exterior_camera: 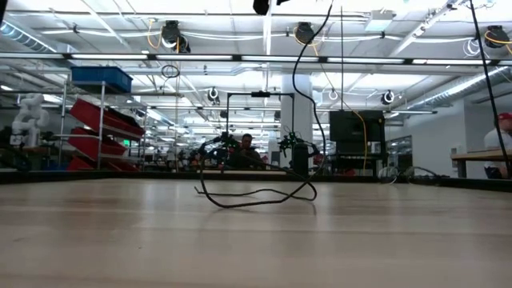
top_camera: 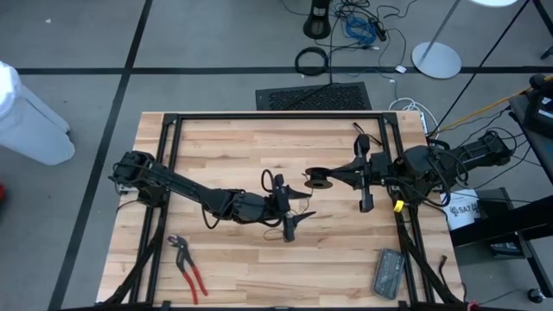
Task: Coil cords
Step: Uncoil the black wire from the black spool
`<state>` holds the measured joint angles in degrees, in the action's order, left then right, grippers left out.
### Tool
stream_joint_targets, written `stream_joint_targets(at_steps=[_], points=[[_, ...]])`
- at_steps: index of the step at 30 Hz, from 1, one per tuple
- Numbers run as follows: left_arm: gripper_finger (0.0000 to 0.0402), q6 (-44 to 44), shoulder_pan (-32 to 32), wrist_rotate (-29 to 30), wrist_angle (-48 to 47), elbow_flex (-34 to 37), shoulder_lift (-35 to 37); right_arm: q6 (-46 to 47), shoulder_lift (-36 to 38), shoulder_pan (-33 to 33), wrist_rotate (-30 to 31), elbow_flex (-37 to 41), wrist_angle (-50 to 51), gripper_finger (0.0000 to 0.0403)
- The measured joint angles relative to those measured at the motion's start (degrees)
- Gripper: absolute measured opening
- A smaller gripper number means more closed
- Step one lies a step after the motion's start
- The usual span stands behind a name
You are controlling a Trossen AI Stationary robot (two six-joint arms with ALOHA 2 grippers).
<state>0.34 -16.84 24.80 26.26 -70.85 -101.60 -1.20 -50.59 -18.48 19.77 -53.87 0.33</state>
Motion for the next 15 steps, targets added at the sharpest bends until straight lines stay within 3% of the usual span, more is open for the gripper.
stream_joint_targets(at_steps=[15], points=[[0.0235,1.93,0.0,-1.08,-0.21,0.0,0.0,0.03,0.0,0.0,-0.11,0.0,-0.04,0.0]])
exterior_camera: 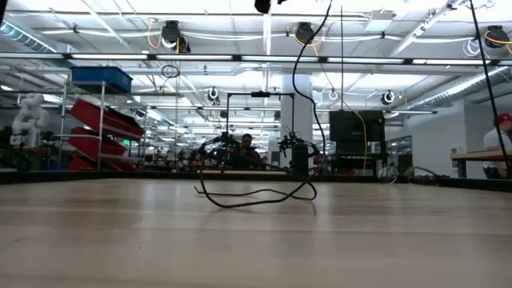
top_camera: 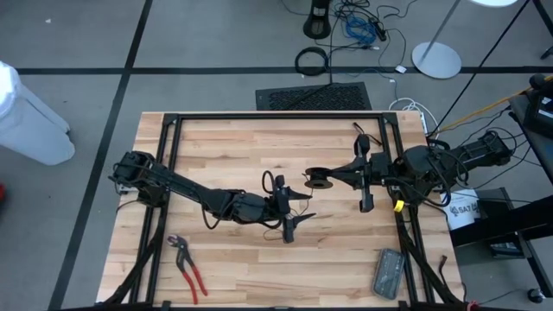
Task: Coil cords
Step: Uncoil the black wire from the black spool
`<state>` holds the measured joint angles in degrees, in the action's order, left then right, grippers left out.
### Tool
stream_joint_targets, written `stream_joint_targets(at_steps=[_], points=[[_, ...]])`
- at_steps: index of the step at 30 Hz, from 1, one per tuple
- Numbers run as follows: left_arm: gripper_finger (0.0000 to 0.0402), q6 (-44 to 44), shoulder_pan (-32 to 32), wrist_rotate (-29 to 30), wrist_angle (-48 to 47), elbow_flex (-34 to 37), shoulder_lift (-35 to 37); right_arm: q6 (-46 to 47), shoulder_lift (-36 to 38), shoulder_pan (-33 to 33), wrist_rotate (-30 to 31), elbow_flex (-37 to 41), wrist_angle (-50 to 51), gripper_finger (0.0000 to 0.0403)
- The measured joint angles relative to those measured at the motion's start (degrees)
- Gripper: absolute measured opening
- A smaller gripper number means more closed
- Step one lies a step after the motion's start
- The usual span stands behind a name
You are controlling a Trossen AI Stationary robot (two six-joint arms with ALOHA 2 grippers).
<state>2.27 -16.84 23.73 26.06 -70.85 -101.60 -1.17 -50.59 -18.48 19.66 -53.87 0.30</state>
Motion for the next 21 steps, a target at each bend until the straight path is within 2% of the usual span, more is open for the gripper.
stream_joint_targets(at_steps=[5,9,13,18,21], points=[[0.023,0.1,0.0,-0.42,-0.01,0.0,0.02,0.02,0.0,0.0,0.0,0.0,0.0,0.0],[0.02,0.17,0.0,0.6,-0.02,0.0,0.02,0.02,0.0,0.0,0.02,0.0,0.0,0.0],[0.0142,0.17,0.27,2.23,-2.16,0.0,0.09,-0.01,0.0,0.0,0.02,0.0,0.0,0.0],[0.0031,0.17,1.07,2.4,-10.5,0.0,2.38,-1.08,-0.15,0.0,0.07,0.0,0.56,0.0],[0.0011,-0.25,1.38,3.32,-16.11,0.0,5.14,-1.14,-0.24,0.0,0.08,0.0,1.24,0.0]])
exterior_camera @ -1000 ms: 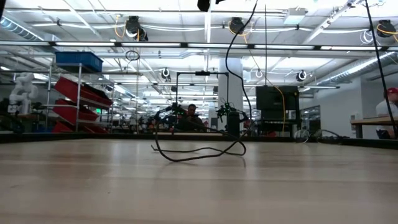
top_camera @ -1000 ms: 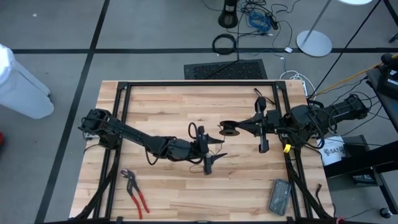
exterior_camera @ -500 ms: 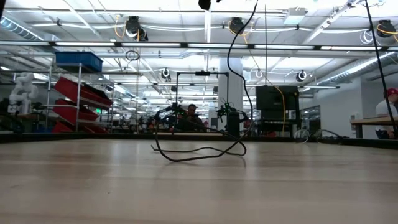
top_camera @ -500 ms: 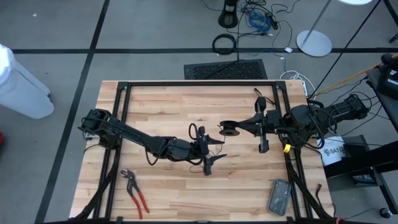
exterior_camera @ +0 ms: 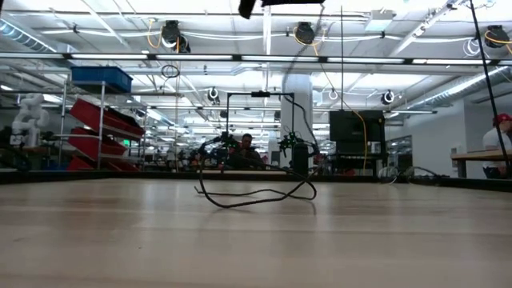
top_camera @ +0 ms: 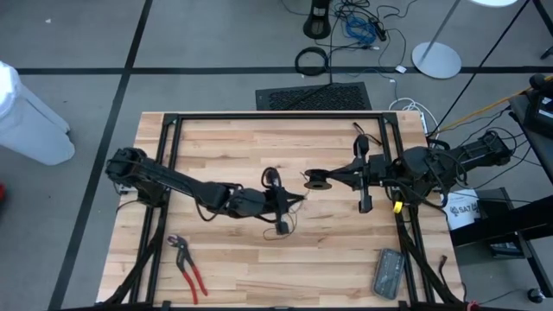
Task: Coil cords
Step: Uncoil the black wire from the black spool
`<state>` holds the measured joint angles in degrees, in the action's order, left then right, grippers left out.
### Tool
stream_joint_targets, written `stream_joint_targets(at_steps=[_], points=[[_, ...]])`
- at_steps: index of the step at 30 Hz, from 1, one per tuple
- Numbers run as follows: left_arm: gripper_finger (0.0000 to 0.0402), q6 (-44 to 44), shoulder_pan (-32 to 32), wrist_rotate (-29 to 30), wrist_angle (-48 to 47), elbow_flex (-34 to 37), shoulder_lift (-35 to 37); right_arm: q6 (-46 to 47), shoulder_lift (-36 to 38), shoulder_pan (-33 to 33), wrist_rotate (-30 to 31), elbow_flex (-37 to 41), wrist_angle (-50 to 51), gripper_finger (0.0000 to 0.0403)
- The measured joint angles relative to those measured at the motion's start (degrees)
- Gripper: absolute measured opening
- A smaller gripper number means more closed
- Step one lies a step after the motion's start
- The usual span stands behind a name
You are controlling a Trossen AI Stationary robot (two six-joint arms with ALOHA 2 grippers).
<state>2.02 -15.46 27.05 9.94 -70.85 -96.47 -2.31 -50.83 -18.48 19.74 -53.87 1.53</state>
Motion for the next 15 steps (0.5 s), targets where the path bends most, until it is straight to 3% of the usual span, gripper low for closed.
stream_joint_targets(at_steps=[8,15], points=[[0.0004,-0.17,-2.25,2.52,-11.01,0.0,8.96,-0.14,-0.55,0.34,1.45,0.01,-0.07,0.0],[0.0003,0.24,-6.21,7.72,-14.62,0.0,14.33,0.28,-4.15,1.98,1.42,0.02,-0.44,0.0]])
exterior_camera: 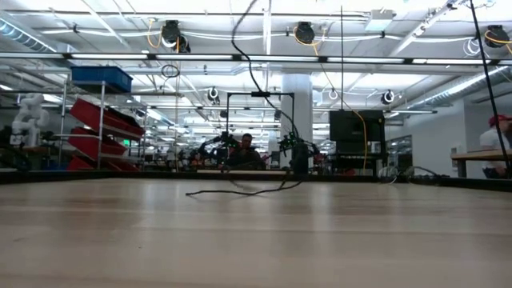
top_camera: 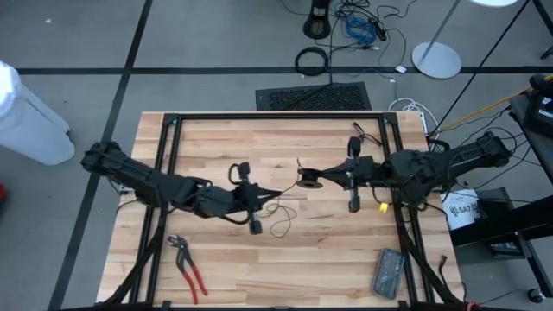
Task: Coil cords
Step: Uncoil the black wire from the black spool
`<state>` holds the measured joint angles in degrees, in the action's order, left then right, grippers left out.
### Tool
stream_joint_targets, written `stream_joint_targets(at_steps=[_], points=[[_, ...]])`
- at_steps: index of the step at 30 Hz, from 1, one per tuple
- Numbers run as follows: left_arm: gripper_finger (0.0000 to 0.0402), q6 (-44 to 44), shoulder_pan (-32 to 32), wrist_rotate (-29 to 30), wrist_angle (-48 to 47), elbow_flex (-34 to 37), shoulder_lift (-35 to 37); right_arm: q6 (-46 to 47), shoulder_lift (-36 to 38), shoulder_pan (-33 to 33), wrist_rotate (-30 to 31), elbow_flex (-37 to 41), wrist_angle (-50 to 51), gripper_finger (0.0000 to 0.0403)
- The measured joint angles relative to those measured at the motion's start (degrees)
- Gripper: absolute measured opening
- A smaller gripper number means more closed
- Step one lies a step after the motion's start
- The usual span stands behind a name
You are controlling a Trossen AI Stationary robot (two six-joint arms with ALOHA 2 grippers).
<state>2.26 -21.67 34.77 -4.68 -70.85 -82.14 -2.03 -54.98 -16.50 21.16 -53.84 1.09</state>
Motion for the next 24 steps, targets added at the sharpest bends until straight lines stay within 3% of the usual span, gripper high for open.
stream_joint_targets(at_steps=[24], points=[[0.0002,7.14,-9.98,11.06,0.2,-0.01,8.49,0.0,-14.46,7.29,-0.26,0.0,-6.9,0.0]])
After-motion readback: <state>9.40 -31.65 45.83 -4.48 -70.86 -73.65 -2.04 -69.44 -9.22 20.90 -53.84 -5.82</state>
